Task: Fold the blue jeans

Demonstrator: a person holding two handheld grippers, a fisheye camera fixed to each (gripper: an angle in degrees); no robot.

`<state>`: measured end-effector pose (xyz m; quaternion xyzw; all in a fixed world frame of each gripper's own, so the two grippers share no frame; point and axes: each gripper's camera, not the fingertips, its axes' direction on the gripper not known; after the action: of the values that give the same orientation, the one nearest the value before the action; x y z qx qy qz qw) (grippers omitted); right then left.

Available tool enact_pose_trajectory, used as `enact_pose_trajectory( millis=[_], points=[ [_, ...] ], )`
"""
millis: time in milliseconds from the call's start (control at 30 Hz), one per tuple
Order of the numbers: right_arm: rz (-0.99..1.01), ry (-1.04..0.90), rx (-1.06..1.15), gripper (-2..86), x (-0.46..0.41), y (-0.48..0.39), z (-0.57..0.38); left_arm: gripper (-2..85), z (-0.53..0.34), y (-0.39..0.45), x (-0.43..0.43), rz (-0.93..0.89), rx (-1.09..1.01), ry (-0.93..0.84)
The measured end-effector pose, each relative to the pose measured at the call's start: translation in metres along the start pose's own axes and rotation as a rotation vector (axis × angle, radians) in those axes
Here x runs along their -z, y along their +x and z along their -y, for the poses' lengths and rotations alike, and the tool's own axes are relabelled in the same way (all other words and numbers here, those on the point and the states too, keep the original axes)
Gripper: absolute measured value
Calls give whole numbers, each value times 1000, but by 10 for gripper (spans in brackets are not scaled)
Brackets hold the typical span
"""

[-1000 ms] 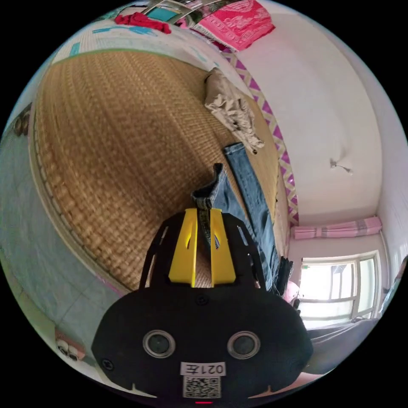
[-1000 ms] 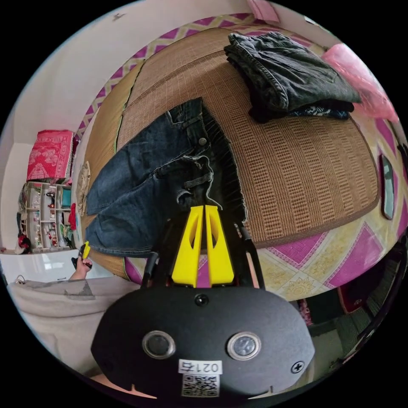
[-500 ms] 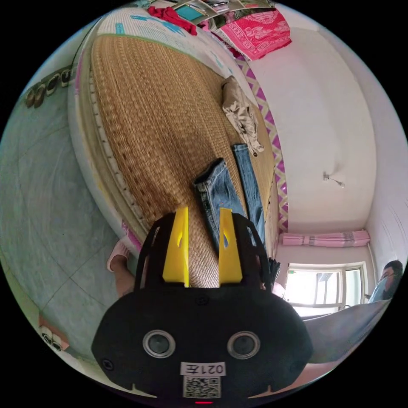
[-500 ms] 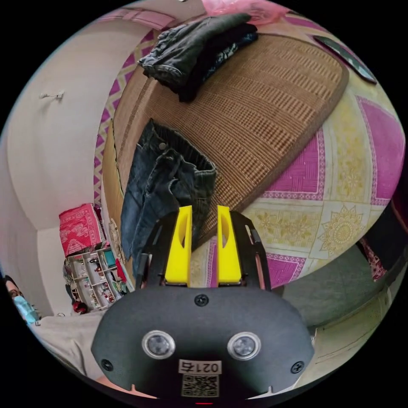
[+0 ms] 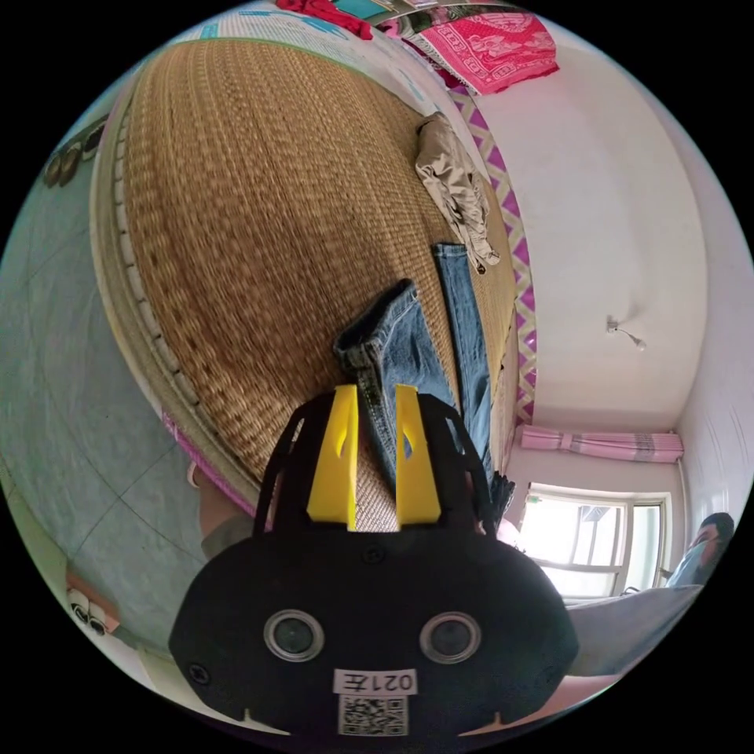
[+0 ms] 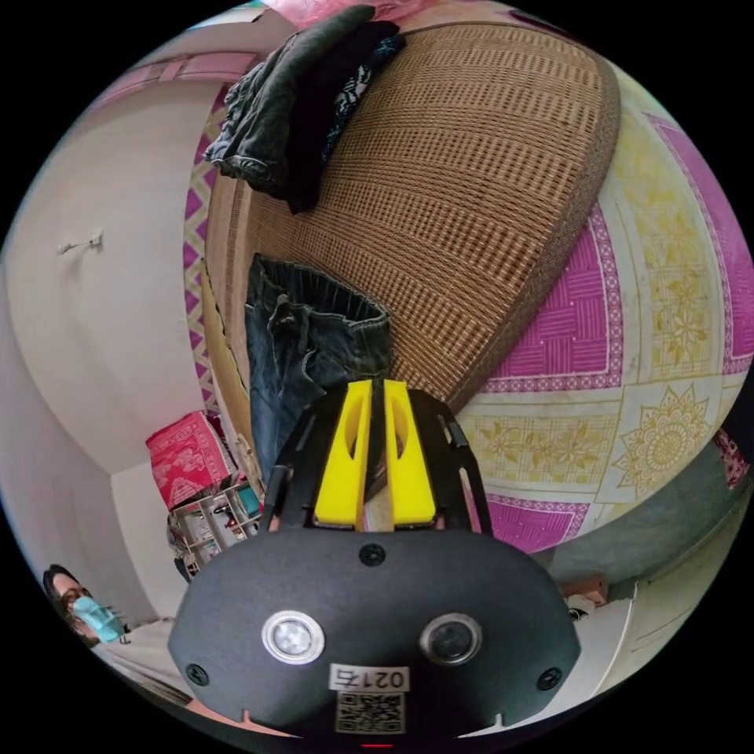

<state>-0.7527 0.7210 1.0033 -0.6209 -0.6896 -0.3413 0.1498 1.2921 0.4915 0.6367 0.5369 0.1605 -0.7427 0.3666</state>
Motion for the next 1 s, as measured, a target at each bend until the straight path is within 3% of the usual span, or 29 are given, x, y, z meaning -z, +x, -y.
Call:
enact_pose_trajectory(
  millis=[433,567,767,900,1000],
  points=[
    [120,-8,14,87,-50,-4,15,106,-1,-26,-85,-62,0,3],
    [246,43,-42,81,-60,-4,22,99,5,-38,-122,-109,35,43],
    [133,39,-25,47,-62,-35,27,6,19,-34,-172,-28,38,12],
    [132,-17,-5,26,-53,-65,35,-6,31,-18,-193,-42,40,-53],
    [131,-74,67,11,-45,-106,48,-9,61,40,-213,24,-75,-159]
  ],
)
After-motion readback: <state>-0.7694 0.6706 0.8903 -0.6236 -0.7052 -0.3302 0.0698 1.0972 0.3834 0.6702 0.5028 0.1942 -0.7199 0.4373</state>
